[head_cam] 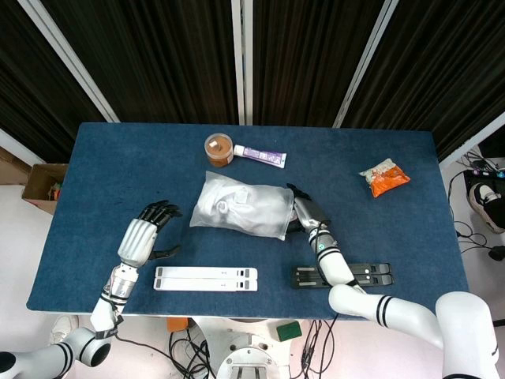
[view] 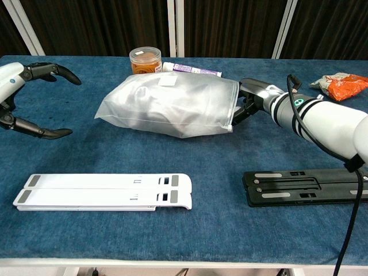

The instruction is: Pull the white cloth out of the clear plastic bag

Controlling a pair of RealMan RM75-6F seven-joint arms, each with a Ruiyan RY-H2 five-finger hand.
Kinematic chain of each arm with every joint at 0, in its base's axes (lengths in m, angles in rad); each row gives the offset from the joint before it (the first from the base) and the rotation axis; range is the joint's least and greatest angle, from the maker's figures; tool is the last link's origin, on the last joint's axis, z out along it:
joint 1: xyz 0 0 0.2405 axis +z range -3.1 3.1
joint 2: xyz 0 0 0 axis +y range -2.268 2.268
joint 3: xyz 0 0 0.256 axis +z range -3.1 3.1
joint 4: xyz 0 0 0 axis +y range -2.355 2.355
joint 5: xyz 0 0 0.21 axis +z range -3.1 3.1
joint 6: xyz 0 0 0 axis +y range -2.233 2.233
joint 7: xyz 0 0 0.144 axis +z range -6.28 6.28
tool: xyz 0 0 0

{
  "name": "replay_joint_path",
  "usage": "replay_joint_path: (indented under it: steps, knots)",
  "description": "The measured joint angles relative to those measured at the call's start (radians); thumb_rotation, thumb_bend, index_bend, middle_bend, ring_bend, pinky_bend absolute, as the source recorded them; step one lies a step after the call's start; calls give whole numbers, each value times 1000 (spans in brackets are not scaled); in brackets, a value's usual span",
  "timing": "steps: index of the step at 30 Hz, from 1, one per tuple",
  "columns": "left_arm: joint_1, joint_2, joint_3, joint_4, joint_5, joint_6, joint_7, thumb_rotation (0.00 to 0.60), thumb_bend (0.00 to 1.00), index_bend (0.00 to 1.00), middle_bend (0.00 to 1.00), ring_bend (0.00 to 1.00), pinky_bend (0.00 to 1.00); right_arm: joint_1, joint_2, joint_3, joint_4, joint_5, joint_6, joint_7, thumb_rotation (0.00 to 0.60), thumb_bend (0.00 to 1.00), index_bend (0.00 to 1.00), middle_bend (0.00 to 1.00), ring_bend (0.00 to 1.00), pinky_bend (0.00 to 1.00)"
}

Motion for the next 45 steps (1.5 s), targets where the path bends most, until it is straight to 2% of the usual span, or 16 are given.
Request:
replay_joint_path:
  steps: [3,11,18,20,27,33,39,45]
  knots:
    - [-4,-7,13,21,8,-15,3,600,125,302,234,147,189,-14,-48,-2,54,-48,41,50,600,477,656,91,0,0]
    - [-27,-75,22,124,36,-21,29,600,128,337,234,147,197,-43,-105,-7,119,-140,42,134,600,477,662,94,0,0]
    - [-58,-191,-24,305,23,-5,46,600,134,396,234,147,219,-50,-113,6,128,-161,41,139,600,480,663,95,0,0]
    - [-62,-209,-45,314,-8,-23,25,600,149,404,234,147,223,-51,-112,11,126,-164,41,136,600,487,663,95,0,0]
    - [-63,-214,-134,194,-153,-108,-32,600,202,406,227,142,227,-55,-108,17,120,-175,37,129,600,491,665,96,0,0]
    - [-58,-178,-150,91,-212,-180,-24,600,235,419,204,122,227,-58,-107,22,119,-185,34,132,600,494,665,96,0,0]
    - [-59,-147,-166,-3,-290,-254,46,600,245,440,199,119,228,-62,-109,25,120,-195,34,136,600,494,666,96,0,0]
    - [-70,-140,-184,-35,-322,-276,77,600,269,482,199,119,227,-65,-110,28,124,-205,35,143,600,496,666,96,0,0]
